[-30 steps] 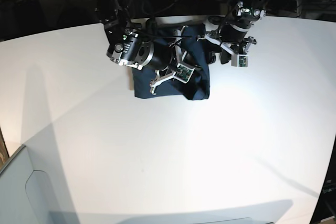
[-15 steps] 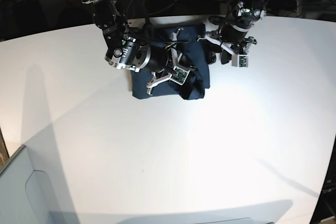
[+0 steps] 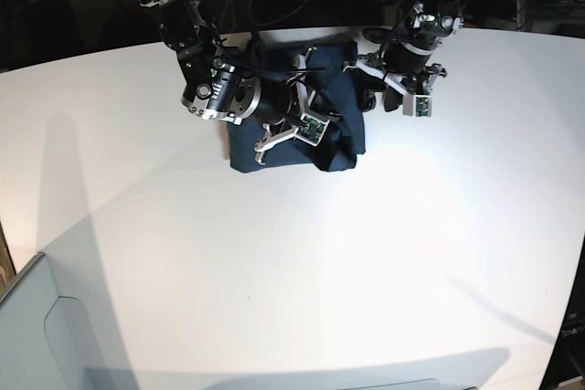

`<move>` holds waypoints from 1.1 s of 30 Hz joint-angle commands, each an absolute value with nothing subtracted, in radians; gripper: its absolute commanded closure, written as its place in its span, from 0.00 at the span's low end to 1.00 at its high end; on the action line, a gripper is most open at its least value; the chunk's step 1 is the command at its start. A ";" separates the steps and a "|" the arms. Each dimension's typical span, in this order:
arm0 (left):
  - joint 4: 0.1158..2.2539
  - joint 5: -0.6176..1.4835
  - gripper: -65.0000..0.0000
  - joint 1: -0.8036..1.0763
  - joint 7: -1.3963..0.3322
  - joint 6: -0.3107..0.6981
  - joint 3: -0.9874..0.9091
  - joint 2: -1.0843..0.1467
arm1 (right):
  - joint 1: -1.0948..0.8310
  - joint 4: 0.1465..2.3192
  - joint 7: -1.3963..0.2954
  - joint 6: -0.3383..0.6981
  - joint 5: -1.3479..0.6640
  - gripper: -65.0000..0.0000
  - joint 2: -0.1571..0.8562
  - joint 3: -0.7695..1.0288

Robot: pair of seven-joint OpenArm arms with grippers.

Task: Fold the T-shirt properly
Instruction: 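Lift the strip end with the right gripper and fold it over the stack, then press the folded layer flat with the right gripper and release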

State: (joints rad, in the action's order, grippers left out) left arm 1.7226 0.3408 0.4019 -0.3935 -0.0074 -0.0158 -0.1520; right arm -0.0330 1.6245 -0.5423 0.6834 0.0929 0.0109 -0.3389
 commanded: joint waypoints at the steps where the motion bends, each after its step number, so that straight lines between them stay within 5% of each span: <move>1: 1.738 0.344 0.60 0.403 -0.375 -0.007 -0.018 -0.156 | -0.019 1.638 -0.519 0.698 0.073 0.99 0.007 -0.337; 4: 1.738 0.344 0.60 0.404 -0.375 -0.007 -0.018 -0.156 | -0.019 1.638 -0.518 0.698 0.073 0.90 0.005 -0.338; 9: 1.738 0.344 0.60 0.407 -0.375 -0.007 -0.019 -0.157 | -0.024 1.652 -0.518 0.698 0.071 0.57 0.007 -0.338; 13: 1.750 0.351 0.60 0.410 -0.375 -0.007 -0.019 -0.163 | -0.062 1.756 -0.518 0.698 0.068 0.41 0.010 -0.332; 19: 1.785 0.355 0.60 0.450 -0.374 -0.004 -0.104 -0.157 | -0.130 1.888 -0.518 0.698 0.070 0.40 0.036 -0.292; 33: 1.920 0.355 0.60 0.507 -0.375 -0.001 -0.341 -0.156 | -0.137 1.782 -0.518 0.698 0.071 0.40 0.044 -0.139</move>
